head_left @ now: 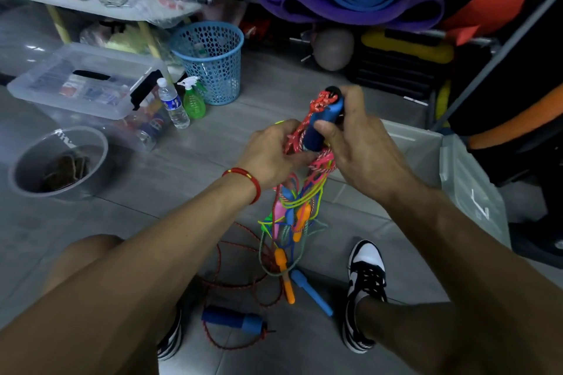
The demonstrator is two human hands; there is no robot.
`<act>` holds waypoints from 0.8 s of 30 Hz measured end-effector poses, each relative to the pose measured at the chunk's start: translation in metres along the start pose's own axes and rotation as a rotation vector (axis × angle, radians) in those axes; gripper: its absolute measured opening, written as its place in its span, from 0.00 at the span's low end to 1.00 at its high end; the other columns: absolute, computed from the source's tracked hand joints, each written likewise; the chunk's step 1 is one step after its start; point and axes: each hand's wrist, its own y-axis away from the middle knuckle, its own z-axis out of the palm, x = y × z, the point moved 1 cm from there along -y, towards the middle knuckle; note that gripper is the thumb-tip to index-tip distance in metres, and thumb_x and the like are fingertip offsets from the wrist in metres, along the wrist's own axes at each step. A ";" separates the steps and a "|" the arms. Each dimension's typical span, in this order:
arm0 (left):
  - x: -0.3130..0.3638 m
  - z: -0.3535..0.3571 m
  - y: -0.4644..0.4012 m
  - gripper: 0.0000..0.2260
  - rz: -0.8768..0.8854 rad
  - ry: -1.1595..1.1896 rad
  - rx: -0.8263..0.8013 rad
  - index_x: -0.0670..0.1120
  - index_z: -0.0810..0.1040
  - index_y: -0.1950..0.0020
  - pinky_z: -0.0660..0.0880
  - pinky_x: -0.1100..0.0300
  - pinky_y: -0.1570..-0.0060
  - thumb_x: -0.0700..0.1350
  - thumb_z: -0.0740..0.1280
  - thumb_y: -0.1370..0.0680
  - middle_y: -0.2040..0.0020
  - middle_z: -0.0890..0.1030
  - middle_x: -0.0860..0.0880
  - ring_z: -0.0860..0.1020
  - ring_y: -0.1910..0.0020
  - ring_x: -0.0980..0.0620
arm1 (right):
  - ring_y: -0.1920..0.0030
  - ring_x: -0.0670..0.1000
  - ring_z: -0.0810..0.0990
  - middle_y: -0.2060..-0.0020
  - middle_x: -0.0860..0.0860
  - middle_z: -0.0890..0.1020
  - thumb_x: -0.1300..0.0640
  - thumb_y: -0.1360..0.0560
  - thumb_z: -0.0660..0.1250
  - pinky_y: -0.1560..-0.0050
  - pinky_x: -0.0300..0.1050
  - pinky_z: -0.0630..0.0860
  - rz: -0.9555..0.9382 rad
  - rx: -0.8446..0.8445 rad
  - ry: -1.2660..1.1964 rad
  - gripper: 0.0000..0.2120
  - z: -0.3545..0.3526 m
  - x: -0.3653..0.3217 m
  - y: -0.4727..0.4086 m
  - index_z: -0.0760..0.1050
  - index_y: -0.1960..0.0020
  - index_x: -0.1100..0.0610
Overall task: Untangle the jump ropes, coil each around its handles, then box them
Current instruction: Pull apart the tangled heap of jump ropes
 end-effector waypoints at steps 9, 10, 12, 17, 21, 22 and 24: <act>-0.010 0.020 -0.006 0.16 -0.180 0.496 -0.001 0.47 0.83 0.47 0.80 0.33 0.53 0.34 0.72 0.32 0.57 0.84 0.42 0.83 0.59 0.43 | 0.57 0.52 0.82 0.55 0.48 0.81 0.45 0.21 0.66 0.56 0.50 0.75 -0.035 0.018 0.024 0.17 -0.002 0.001 0.004 0.61 0.42 0.51; -0.009 0.023 -0.006 0.16 -0.205 0.569 -0.015 0.45 0.82 0.46 0.78 0.31 0.50 0.31 0.70 0.31 0.56 0.83 0.41 0.82 0.58 0.42 | 0.60 0.50 0.80 0.57 0.46 0.79 0.44 0.21 0.66 0.58 0.46 0.70 -0.003 0.053 0.026 0.18 -0.002 0.002 0.003 0.59 0.44 0.51; -0.008 0.028 -0.007 0.16 -0.228 0.615 -0.029 0.42 0.81 0.45 0.78 0.32 0.49 0.30 0.68 0.30 0.55 0.82 0.41 0.81 0.57 0.42 | 0.63 0.46 0.76 0.60 0.43 0.74 0.44 0.21 0.66 0.61 0.42 0.63 0.049 0.100 0.016 0.19 -0.002 0.002 0.002 0.57 0.46 0.52; -0.010 0.047 -0.015 0.18 -0.197 0.597 0.002 0.42 0.78 0.47 0.78 0.48 0.59 0.31 0.67 0.36 0.56 0.81 0.36 0.80 0.61 0.43 | 0.56 0.52 0.79 0.54 0.51 0.80 0.47 0.21 0.66 0.57 0.46 0.72 0.058 0.106 -0.056 0.16 -0.003 0.010 0.008 0.60 0.44 0.52; -0.016 0.061 -0.025 0.15 -0.164 0.425 0.058 0.48 0.74 0.56 0.75 0.53 0.64 0.36 0.73 0.38 0.63 0.78 0.48 0.76 0.68 0.49 | 0.56 0.47 0.80 0.55 0.46 0.79 0.52 0.19 0.65 0.55 0.41 0.75 0.079 0.137 -0.097 0.15 -0.013 0.026 0.014 0.63 0.40 0.57; -0.020 0.065 -0.029 0.15 -0.130 0.332 0.065 0.50 0.74 0.57 0.75 0.55 0.64 0.39 0.74 0.39 0.63 0.78 0.50 0.75 0.67 0.51 | 0.55 0.47 0.81 0.55 0.45 0.79 0.51 0.19 0.65 0.53 0.44 0.78 0.072 0.147 -0.130 0.16 -0.014 0.029 0.015 0.64 0.39 0.58; -0.029 0.074 -0.034 0.14 -0.085 0.231 0.034 0.53 0.74 0.59 0.76 0.56 0.61 0.43 0.75 0.39 0.63 0.80 0.52 0.76 0.66 0.53 | 0.53 0.53 0.83 0.53 0.47 0.80 0.46 0.19 0.63 0.50 0.58 0.80 0.057 0.233 -0.242 0.17 -0.020 0.032 0.013 0.64 0.38 0.55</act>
